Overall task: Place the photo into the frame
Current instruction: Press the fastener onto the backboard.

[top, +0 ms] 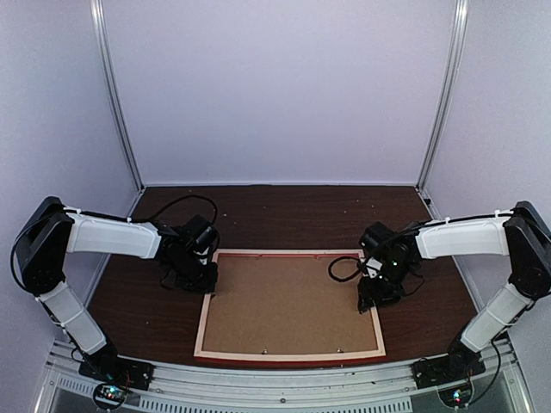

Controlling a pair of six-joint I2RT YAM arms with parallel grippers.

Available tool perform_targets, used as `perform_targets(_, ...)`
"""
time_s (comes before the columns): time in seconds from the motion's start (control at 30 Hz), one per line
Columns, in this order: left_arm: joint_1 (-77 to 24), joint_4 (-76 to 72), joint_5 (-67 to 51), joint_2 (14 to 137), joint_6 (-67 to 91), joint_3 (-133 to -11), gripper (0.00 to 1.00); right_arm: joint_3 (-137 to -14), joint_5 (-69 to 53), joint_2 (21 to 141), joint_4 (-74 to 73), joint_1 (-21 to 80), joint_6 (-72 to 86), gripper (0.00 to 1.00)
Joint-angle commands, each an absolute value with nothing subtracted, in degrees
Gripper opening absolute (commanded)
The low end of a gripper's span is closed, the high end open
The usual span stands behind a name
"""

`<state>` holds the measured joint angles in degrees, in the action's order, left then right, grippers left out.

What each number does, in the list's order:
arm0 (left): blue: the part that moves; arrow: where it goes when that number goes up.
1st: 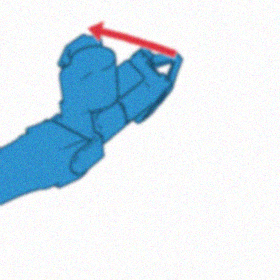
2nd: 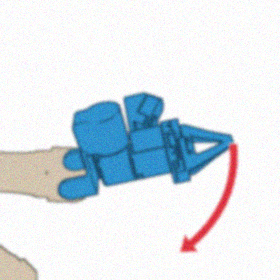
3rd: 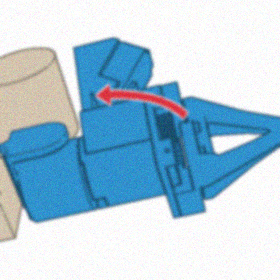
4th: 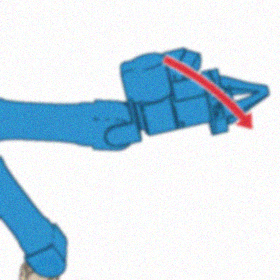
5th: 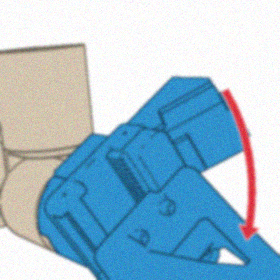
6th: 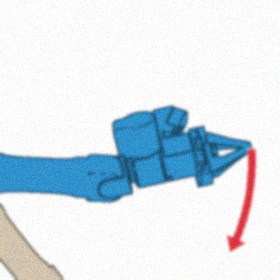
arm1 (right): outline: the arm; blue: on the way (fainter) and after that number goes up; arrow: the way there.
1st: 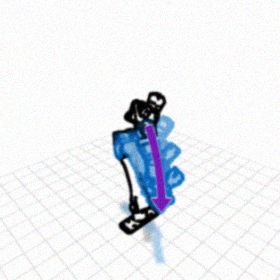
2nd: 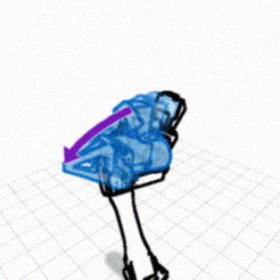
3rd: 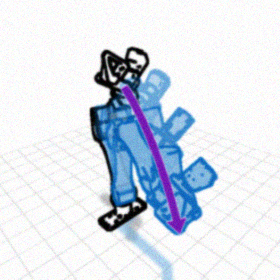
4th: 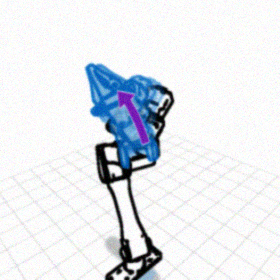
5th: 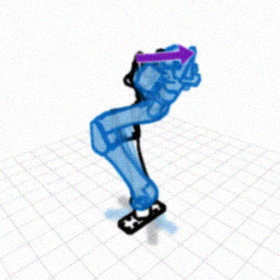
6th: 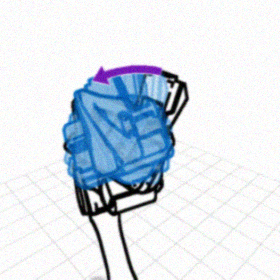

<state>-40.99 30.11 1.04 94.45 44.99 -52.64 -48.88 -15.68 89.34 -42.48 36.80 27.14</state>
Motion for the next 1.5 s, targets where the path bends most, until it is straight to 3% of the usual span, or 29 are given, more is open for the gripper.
perform_targets(0.0,-42.0,29.6,-0.9,96.0,44.1,-52.3,0.17,-47.4,-15.7,89.4,-46.2,37.3,26.0,0.5)
perform_targets(0.7,-42.0,29.6,-0.8,95.7,44.2,-51.9,0.17,-47.6,-15.3,90.1,-48.3,37.3,24.0,0.38)
perform_targets(1.17,-42.0,29.7,-0.9,95.2,44.2,-51.9,0.17,-46.8,-15.4,89.0,-49.5,37.2,23.2,0.43)
perform_targets(1.47,-42.0,29.8,-0.9,95.0,44.2,-51.8,0.17,-46.9,-15.3,89.1,-49.4,36.7,22.9,0.34)
